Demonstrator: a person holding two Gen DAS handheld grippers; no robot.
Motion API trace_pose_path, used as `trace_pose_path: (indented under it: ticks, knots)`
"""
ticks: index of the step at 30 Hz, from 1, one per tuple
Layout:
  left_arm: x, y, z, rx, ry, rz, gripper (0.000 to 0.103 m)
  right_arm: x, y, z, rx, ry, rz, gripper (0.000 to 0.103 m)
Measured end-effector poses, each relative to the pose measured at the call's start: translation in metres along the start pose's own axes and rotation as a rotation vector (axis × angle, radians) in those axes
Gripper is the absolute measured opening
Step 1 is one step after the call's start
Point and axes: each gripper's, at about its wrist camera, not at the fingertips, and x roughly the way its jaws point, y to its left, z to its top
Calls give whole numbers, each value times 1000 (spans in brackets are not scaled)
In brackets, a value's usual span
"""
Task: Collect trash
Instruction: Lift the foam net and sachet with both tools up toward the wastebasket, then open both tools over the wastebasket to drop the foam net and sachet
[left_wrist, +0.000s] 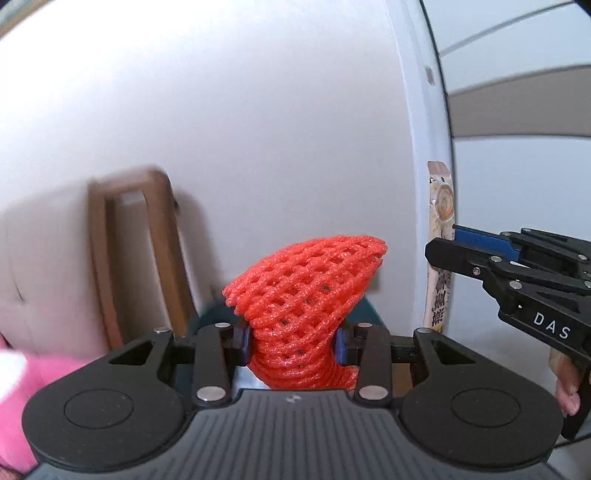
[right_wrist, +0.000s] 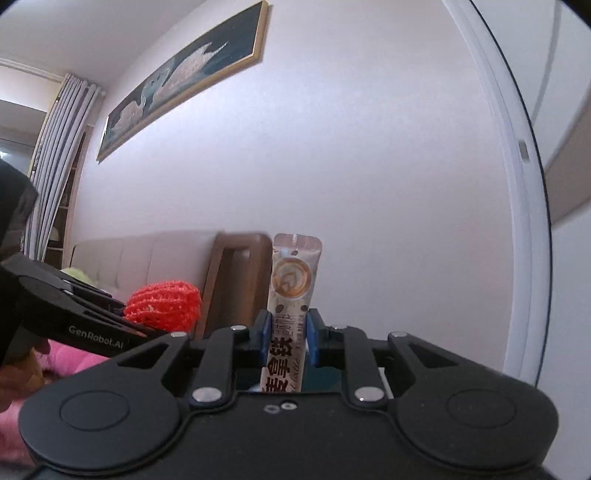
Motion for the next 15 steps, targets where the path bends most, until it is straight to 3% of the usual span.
trace_pose_path:
  ticks: [5, 10, 15]
  knots:
    - [33, 10, 29, -63, 49, 39, 39, 37, 2, 25, -37, -18, -33, 19]
    - [90, 32, 20, -124, 200, 67, 39, 79, -3, 10, -26, 98, -38, 19]
    - [121, 31, -2, -92, 301, 88, 39, 102, -2, -14, -19, 224, -9, 19]
